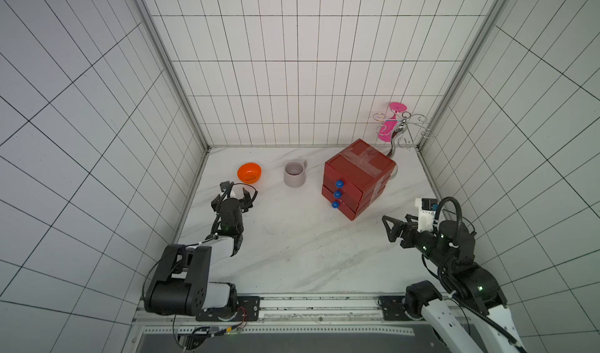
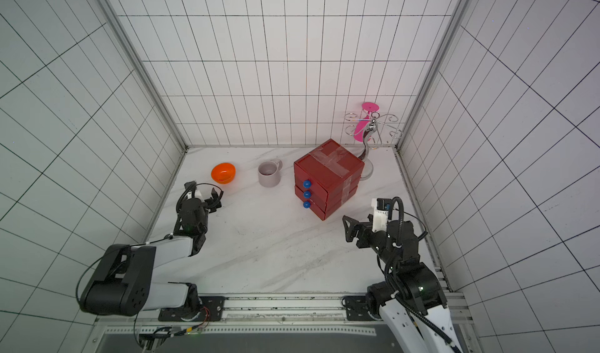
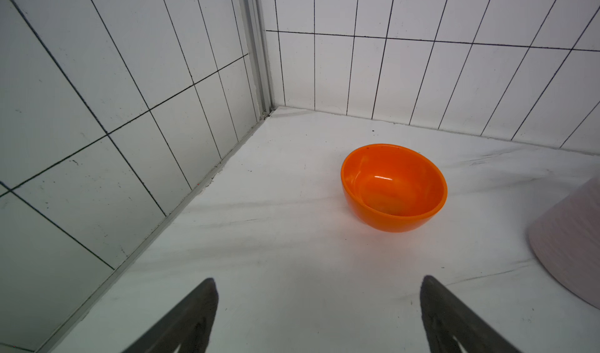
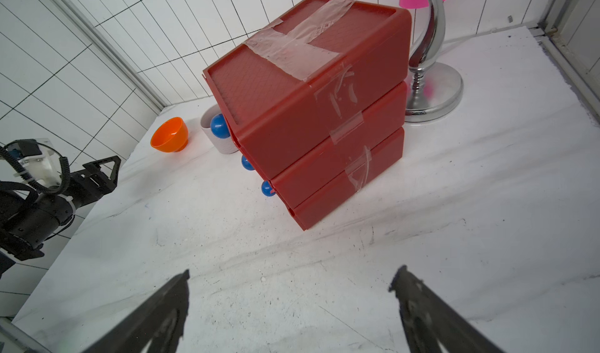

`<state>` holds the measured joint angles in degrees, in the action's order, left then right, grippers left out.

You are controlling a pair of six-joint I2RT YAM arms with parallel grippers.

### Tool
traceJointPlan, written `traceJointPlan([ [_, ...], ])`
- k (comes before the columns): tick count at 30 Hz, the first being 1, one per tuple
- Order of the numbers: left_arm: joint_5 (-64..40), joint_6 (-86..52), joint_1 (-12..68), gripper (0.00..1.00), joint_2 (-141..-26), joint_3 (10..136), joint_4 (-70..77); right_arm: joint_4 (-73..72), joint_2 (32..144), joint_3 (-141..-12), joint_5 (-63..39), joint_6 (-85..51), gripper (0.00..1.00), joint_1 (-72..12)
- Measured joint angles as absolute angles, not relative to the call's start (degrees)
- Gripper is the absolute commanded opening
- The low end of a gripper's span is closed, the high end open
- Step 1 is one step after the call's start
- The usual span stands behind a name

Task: Place the fruit knives into the drawer by color
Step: Reset both arms

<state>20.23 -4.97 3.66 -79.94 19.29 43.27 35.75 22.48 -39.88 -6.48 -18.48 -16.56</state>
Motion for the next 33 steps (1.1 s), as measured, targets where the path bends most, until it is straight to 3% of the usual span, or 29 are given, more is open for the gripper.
traceJointPlan([
  [11,14.83,-3.79,3.31,0.98,-90.72,14.13,62.74,32.10,25.52,-36.97,5.98,-17.93,0.99,-16.56],
  [23,15.57,-3.38,4.25,0.97,-88.88,17.80,58.74,6.70,35.42,-23.97,24.49,-12.03,0.99,-14.68],
  [33,17.15,-2.96,4.97,0.97,-88.88,18.81,55.86,-14.06,53.10,-20.08,26.00,-8.14,0.99,-9.80],
])
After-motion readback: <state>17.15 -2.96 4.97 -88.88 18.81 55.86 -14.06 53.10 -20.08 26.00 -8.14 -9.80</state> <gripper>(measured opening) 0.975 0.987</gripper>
